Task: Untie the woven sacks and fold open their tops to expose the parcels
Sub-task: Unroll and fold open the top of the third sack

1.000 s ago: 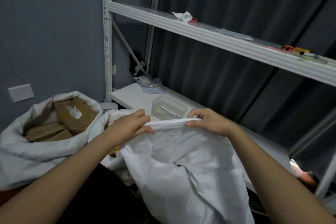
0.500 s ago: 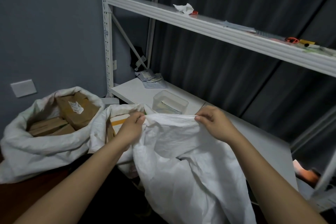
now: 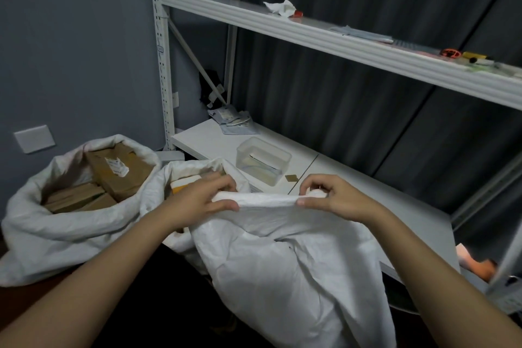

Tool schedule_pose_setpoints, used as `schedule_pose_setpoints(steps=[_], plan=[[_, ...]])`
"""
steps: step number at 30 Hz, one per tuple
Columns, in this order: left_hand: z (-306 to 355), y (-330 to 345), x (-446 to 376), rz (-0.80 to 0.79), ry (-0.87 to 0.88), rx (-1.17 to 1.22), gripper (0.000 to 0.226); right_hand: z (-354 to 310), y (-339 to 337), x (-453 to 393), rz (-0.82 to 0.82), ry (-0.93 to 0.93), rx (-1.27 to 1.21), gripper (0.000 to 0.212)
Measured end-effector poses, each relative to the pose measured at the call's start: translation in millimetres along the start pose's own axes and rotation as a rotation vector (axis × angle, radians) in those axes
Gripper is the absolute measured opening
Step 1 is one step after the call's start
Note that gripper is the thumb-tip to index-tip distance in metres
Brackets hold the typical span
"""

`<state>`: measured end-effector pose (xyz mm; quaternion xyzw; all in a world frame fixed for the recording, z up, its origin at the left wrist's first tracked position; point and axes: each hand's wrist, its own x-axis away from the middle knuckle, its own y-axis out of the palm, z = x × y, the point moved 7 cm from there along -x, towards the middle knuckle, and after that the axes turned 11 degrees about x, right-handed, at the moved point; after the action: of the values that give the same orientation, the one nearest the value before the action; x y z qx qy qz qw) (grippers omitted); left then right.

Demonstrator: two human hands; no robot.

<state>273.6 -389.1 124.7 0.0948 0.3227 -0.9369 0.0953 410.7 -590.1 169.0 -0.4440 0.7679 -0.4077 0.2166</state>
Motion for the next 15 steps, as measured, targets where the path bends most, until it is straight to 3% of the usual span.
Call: schedule_pose_setpoints(steps=[3, 7, 10, 12, 15], plan=[[-7, -3, 3, -0.035, 0.024, -0.061, 0.045, 2, 0, -1, -0.021, 0.001, 0.069, 0.004], [-11, 4, 2, 0.007, -0.012, -0.129, 0.075, -4, 0, -10, 0.102, -0.038, 0.330, 0.018], [-8, 3, 4, 0.099, -0.048, 0.051, 0.054, -1, 8, -15, 0.100, 0.056, 0.223, 0.018], [-5, 4, 9, 0.052, -0.009, 0.049, 0.035, 1, 18, -16, 0.048, 0.087, 0.068, 0.012], [-8, 1, 13, 0.024, 0.063, -0.068, 0.037, -3, 23, -16, 0.022, 0.010, 0.018, 0.013]])
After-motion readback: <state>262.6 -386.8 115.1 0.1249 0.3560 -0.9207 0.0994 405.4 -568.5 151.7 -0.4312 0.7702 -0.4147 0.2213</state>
